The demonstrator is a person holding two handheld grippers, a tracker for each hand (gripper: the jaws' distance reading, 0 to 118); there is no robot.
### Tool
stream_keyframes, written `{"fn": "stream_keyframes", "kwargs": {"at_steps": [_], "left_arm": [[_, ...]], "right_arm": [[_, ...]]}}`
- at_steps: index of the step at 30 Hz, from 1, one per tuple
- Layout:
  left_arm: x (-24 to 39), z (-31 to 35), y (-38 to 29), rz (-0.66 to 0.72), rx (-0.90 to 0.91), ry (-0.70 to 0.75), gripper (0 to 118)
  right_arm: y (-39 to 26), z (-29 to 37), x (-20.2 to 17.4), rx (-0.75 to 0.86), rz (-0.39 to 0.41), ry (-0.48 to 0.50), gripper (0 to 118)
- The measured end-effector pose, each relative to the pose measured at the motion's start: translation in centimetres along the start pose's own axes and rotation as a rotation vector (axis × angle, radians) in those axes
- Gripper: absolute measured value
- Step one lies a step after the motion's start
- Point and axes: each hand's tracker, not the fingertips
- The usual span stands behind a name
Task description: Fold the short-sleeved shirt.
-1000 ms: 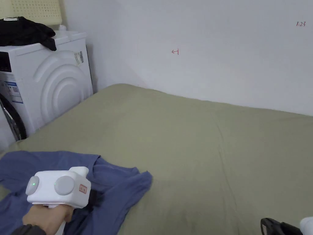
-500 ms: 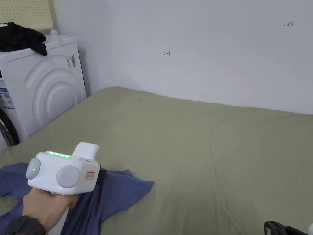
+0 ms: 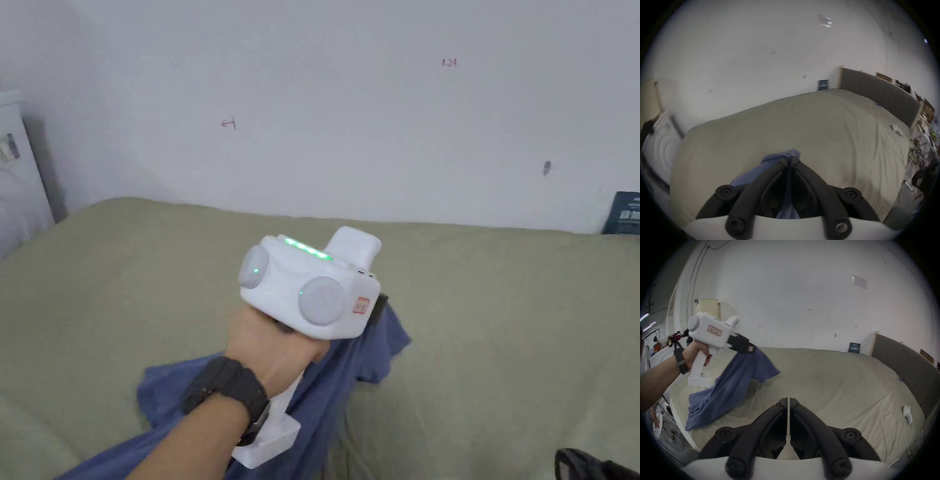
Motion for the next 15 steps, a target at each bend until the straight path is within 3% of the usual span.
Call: {"fn": "stream_keyframes", "kwargs": {"at_steps": [8, 15], "left_arm": [[16.4, -7.4, 6.1, -0.16, 0.009, -0.251, 1], [24.4, -13.0, 0.3, -0.173, -0.154, -0.341, 1]], "right_arm": [[-0.6, 1.9, 5.2, -0.02, -0.061, -0.137, 6], [-2.3, 2.5, 6.2, -0.047, -0.078, -0.147, 6]]}}
